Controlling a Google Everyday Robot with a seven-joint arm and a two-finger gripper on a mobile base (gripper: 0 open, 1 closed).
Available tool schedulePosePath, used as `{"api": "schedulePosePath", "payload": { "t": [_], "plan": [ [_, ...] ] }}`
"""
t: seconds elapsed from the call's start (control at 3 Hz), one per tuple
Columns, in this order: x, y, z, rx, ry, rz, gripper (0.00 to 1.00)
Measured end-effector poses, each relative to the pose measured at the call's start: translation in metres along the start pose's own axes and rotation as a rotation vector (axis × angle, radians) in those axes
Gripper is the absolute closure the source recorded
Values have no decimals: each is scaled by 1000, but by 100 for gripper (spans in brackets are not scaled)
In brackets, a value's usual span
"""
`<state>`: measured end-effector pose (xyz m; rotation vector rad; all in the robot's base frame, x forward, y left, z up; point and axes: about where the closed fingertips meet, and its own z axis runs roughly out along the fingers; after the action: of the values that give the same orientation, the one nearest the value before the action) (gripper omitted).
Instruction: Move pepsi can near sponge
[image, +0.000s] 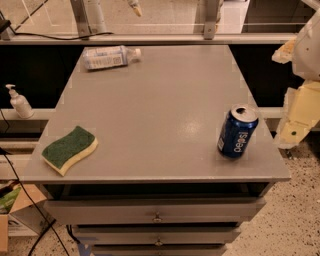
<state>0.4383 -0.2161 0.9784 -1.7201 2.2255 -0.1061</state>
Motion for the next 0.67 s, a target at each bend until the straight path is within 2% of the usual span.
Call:
{"api": "schedulePosePath", "payload": {
  "t": [0.33,0.67],
  "plan": [
    [0,0,0,0,0,0,0],
    [-4,1,7,-10,-57,-8,0]
  ]
}}
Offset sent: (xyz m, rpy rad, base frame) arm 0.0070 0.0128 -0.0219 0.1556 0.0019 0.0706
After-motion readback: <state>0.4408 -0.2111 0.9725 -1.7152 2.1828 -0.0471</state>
